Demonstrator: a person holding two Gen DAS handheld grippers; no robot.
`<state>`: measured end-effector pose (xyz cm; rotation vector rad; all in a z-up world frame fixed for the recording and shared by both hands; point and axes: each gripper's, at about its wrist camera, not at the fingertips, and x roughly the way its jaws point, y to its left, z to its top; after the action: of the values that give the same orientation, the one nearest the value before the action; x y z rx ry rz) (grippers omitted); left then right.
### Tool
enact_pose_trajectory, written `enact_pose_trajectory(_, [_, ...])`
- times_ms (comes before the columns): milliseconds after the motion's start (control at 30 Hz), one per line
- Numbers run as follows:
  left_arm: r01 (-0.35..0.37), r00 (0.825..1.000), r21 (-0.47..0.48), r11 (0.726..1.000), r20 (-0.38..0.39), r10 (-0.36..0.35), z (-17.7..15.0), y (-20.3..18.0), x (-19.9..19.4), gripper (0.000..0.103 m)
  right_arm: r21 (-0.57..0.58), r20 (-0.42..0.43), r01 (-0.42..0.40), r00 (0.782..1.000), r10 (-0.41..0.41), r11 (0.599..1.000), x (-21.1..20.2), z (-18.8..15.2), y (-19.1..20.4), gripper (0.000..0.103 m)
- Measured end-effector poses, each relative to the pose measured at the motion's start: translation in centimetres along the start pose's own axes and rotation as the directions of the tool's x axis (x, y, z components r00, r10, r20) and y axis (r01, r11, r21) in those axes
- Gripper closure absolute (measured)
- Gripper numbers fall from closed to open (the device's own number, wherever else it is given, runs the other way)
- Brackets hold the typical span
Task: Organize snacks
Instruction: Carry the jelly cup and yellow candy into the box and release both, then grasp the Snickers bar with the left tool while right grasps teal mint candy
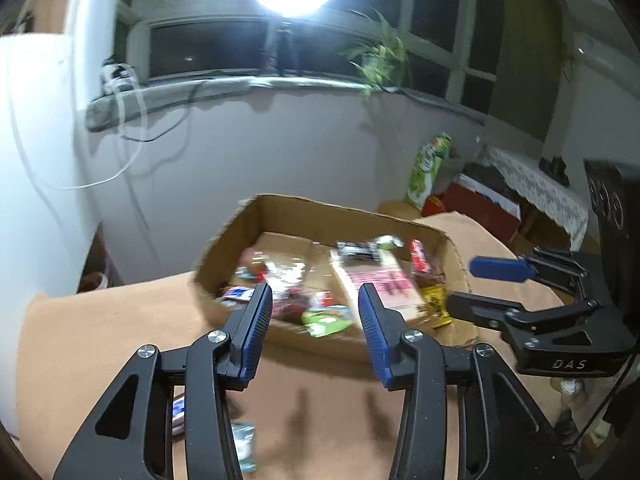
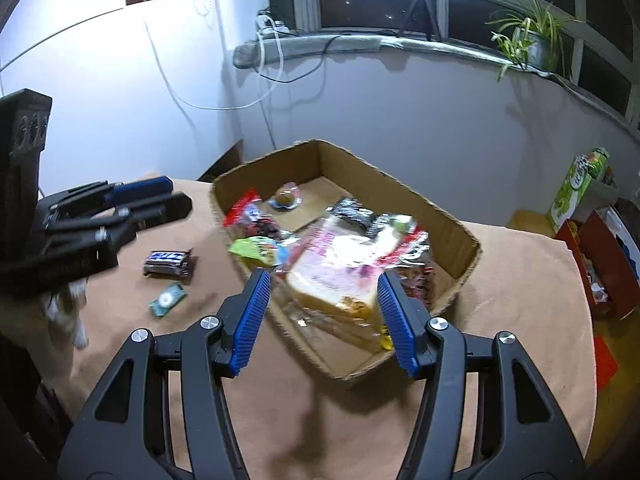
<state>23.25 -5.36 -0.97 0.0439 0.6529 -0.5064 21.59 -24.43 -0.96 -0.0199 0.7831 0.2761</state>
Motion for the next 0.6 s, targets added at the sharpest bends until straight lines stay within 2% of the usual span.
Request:
enact_pose_trajectory(367, [-0.086, 0.996, -0.169, 0.982, 0.003, 0.087, -2.5, 8.2, -3.7, 0.06, -0.074, -0.023, -0.085, 0.996, 0.083, 0.994, -0.2, -0.7, 4.7, 0.044])
enact_pose_trajectory(500, [-0.095, 0.995, -0.177, 0.98, -0.006, 0.096, -3.5, 9.1, -3.9, 0.059, -0.089, -0.061, -0.135, 0.99, 0.13, 0.987, 0.7, -1.6, 6.9, 0.041])
enact_pose_trajectory(533, [-0.096, 0.995, -0.173, 0.98, -0.009, 0.096, -3.6, 9.1, -3.9, 0.055, -0.096, -0.077, -0.148, 0.987, 0.141, 0.984, 1.1, -2.0, 7.6, 0.041])
enact_pose_trajectory(567, [-0.089, 0.996, -0.165, 0.982, -0.009, 0.088, -3.9, 9.1, -3.8, 0.044, -0.101, -0.091, -0.157, 0.985, 0.148, 0.982, 1.5, -2.2, 8.1, 0.041])
enact_pose_trajectory(600, [-0.08, 0.997, -0.155, 0.985, -0.009, 0.079, -4.1, 9.0, -3.7, 0.039, -0.106, -0.104, -0.165, 0.982, 0.154, 0.981, 1.9, -2.5, 8.8, 0.041])
